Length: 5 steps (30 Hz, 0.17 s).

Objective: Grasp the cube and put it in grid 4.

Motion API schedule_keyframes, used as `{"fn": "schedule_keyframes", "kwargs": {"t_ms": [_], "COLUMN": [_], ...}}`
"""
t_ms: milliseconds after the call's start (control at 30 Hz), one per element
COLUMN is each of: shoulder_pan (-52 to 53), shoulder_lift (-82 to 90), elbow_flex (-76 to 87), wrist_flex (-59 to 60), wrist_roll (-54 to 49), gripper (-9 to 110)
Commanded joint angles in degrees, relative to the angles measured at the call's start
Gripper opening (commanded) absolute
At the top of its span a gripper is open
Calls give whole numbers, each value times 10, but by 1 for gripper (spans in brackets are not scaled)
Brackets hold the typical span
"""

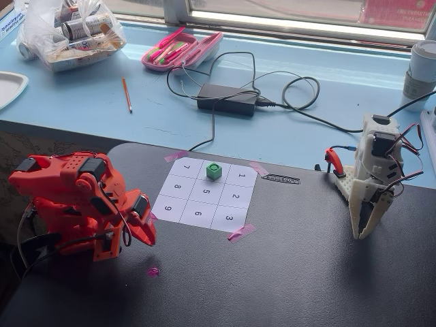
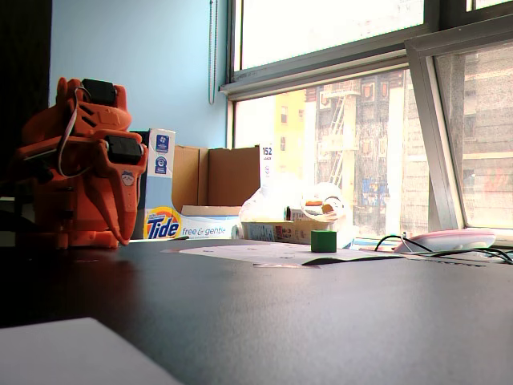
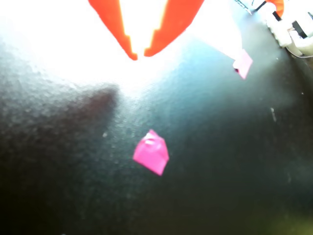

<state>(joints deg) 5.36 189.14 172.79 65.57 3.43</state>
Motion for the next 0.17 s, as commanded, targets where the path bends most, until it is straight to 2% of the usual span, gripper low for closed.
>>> {"fn": "schedule_keyframes", "kwargs": {"t_ms": [0, 133], "shoulder_pan": [-1, -1], "shoulder_lift": [1, 1], "elbow_flex": [1, 1], "wrist_flex": [7, 7], "wrist_roll": [4, 4], "gripper": [0, 0]}}
